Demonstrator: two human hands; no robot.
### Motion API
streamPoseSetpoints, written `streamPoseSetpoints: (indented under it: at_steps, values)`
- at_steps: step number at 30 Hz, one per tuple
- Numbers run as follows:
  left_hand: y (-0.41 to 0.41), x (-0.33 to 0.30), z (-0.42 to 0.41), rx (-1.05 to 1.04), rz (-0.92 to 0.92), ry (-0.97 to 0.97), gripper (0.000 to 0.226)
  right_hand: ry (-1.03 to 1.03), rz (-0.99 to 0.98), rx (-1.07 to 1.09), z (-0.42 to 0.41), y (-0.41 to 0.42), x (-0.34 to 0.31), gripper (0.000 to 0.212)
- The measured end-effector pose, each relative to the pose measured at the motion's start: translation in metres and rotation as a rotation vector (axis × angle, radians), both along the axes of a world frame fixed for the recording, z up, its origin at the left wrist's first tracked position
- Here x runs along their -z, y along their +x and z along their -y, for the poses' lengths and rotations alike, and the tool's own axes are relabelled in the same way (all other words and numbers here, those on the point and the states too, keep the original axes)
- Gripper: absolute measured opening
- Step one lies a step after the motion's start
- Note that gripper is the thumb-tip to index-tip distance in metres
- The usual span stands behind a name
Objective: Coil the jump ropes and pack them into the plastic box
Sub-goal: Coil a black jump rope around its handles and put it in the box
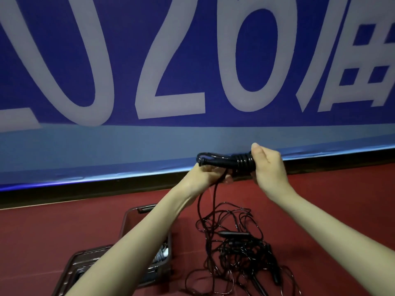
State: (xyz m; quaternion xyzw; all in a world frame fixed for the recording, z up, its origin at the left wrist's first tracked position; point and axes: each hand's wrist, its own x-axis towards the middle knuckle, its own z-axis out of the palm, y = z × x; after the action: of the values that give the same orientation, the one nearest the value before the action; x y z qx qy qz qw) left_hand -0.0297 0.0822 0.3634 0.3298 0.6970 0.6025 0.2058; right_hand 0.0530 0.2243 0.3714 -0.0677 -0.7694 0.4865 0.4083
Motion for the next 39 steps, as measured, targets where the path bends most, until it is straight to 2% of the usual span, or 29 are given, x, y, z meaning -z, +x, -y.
streamPoseSetpoints:
  at_steps: [5, 9, 11, 14, 16, 18, 25, 28, 32, 36, 39]
  values:
    - [0.026, -0.04, -0.005, -0.058, -0.049, 0.051, 0.027, -0.002, 0.023, 0.06, 0.0, 0.009, -0.044, 0.043]
    - [0.051, -0.062, -0.008, -0.132, -0.067, 0.144, 0.03, -0.079, 0.003, 0.099, 0.009, 0.024, -0.072, 0.039]
    - [0.063, -0.075, -0.008, -0.17, -0.085, 0.176, 0.024, -0.138, -0.003, 0.114, 0.011, 0.031, -0.083, 0.039]
    - [0.079, -0.091, -0.004, -0.18, -0.18, 0.155, 0.013, -0.185, -0.004, 0.133, 0.013, 0.043, -0.102, 0.042]
    - [0.086, -0.102, 0.0, -0.189, -0.308, 0.109, 0.008, -0.186, -0.016, 0.159, 0.013, 0.051, -0.119, 0.042]
    - [0.09, -0.112, 0.003, -0.195, -0.344, 0.074, 0.012, -0.179, -0.028, 0.174, 0.012, 0.056, -0.135, 0.04]
    - [0.084, -0.134, 0.001, -0.179, -0.23, 0.145, 0.025, -0.147, -0.088, 0.184, 0.011, 0.051, -0.168, 0.044]
    - [0.079, -0.144, -0.006, -0.267, -0.278, 0.12, 0.018, -0.137, -0.1, 0.177, 0.011, 0.042, -0.179, 0.043]
    - [0.072, -0.157, -0.009, -0.19, -0.241, 0.125, 0.016, -0.127, -0.124, 0.183, 0.007, 0.031, -0.19, 0.042]
    - [0.056, -0.156, -0.004, -0.143, -0.376, -0.025, 0.024, -0.173, -0.155, 0.251, -0.012, 0.017, -0.209, 0.043]
    - [0.051, -0.152, -0.003, -0.228, -0.53, -0.079, 0.022, -0.11, -0.131, 0.295, -0.022, 0.006, -0.211, 0.044]
